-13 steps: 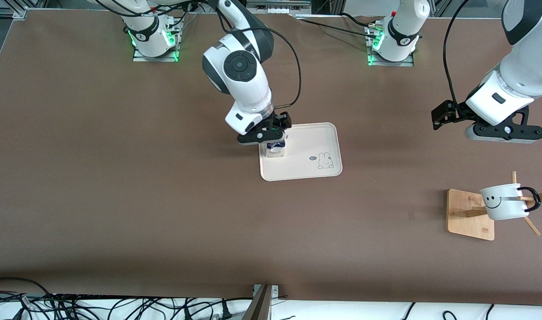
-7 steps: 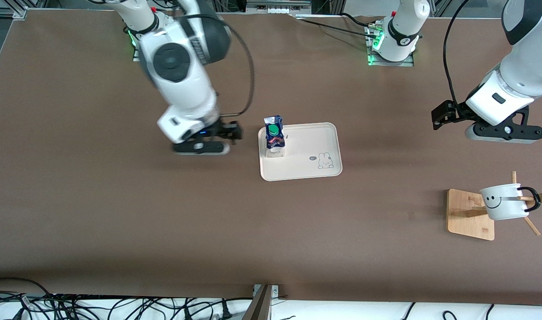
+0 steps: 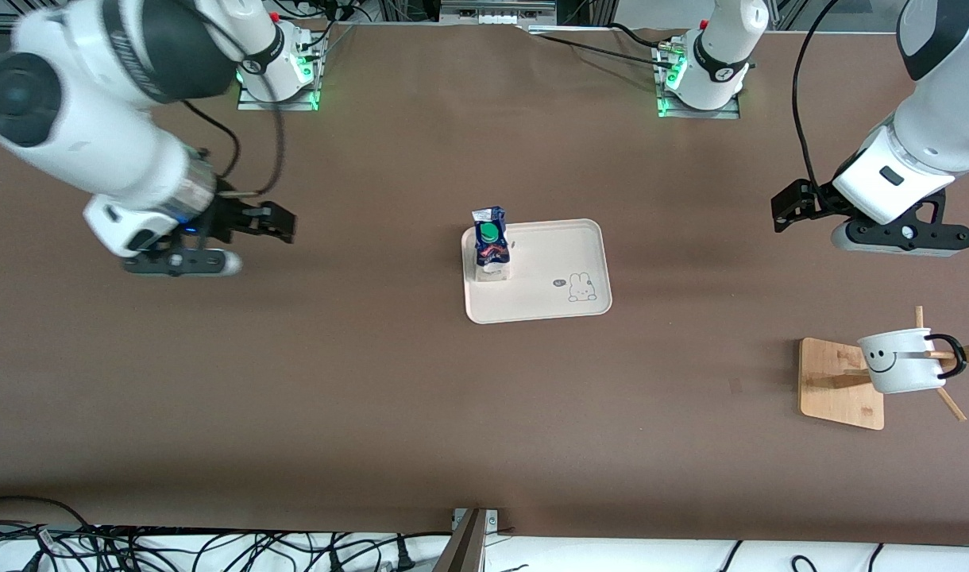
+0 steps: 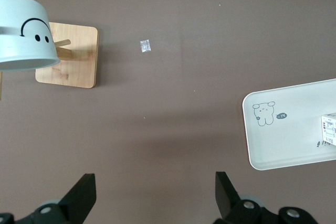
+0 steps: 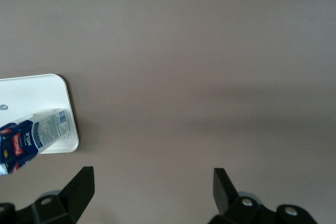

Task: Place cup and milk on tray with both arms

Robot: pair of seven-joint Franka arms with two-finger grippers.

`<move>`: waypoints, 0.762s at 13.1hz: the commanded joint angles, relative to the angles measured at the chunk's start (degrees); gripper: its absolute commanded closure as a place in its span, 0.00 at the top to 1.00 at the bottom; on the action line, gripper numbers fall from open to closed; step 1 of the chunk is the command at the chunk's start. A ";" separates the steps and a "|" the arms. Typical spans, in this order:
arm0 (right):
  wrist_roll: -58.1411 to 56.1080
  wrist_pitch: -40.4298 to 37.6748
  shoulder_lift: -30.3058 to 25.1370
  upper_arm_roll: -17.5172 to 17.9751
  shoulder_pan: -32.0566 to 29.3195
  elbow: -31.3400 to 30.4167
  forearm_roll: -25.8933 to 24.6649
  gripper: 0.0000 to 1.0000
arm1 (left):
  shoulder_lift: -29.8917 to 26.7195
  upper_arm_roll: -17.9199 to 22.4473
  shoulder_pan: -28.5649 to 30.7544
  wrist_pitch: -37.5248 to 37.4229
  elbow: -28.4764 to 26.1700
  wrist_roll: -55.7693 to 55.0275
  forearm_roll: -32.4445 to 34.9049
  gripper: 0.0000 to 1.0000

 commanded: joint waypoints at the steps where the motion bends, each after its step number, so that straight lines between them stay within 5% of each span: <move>1: -2.34 -2.87 -6.06 8.10 -11.35 -4.41 0.17 1.00 | 0.73 0.17 -0.36 -1.45 1.94 -0.25 -0.05 1.00; 5: -3.40 -2.18 -14.15 22.96 -26.76 -12.67 -7.04 1.00 | 0.64 0.17 -0.28 -1.45 1.94 -0.25 -0.05 1.00; 10: -9.46 1.34 -16.37 22.90 -27.40 -16.29 -9.77 1.00 | 0.73 0.17 -0.36 -1.45 1.94 -0.25 -0.05 1.00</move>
